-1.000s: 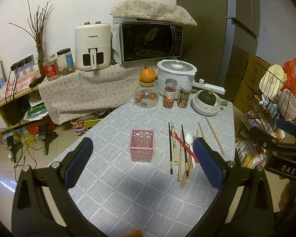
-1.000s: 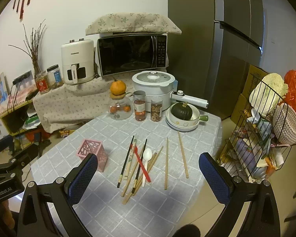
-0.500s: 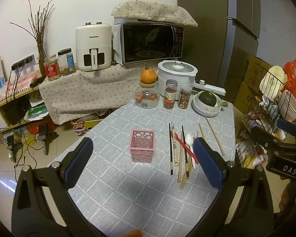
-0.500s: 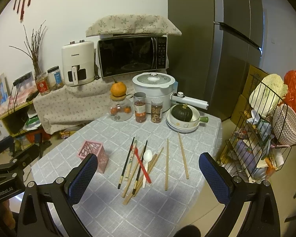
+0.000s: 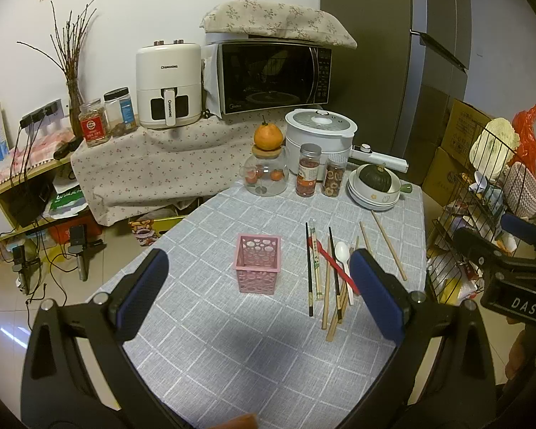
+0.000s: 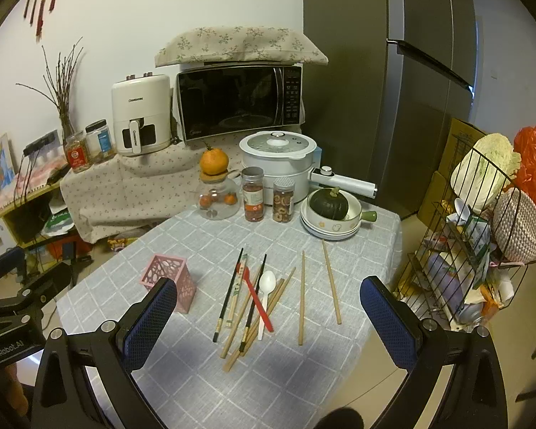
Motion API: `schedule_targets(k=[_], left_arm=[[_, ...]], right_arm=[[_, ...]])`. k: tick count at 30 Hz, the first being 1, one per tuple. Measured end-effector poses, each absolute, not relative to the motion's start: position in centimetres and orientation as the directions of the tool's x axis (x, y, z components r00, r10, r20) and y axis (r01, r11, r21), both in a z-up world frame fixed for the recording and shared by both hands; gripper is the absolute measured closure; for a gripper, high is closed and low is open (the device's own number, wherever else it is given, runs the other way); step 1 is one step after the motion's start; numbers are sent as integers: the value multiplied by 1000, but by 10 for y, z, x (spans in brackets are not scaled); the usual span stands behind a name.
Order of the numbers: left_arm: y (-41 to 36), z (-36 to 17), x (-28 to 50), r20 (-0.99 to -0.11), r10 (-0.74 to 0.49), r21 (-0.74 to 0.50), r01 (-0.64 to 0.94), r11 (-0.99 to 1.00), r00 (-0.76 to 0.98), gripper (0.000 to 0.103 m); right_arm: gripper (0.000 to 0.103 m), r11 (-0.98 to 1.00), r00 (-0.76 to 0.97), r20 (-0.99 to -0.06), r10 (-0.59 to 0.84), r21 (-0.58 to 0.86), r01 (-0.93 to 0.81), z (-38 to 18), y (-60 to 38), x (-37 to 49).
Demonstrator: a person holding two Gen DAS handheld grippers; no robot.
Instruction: Organize utensils
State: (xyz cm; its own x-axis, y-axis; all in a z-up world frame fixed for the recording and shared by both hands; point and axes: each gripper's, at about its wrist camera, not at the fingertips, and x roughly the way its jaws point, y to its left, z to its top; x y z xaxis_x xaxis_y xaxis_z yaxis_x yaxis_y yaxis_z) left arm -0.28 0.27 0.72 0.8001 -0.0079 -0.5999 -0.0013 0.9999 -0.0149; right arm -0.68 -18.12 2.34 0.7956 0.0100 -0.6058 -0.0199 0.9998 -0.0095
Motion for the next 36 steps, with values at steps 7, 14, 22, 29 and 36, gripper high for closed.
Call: schedule_targets(k=[7, 14, 22, 29, 36], left_arm=[[1, 7, -2, -598, -6, -13, -2, 1000, 801, 2], [1, 6, -2, -600, -8, -15, -1, 1000, 800, 2], [0, 7, -3, -602, -13, -19, 2, 1000, 799, 2], [-1, 7, -3, -603, -15, -19, 4, 1000, 798, 2], [0, 4, 3, -616, -32, -36, 13, 999, 787, 2]], right_arm=[[0, 1000, 796, -605, 9, -11, -20, 23, -181, -7], [0, 1000, 796, -605, 10, -9, -19, 23, -181, -7], [0, 1000, 796, -605, 8, -11, -19, 23, -182, -7], [0, 1000, 796, -605, 8, -12, -19, 23, -182, -7], [0, 1000, 789, -615, 9, -9, -19, 20, -187, -4]])
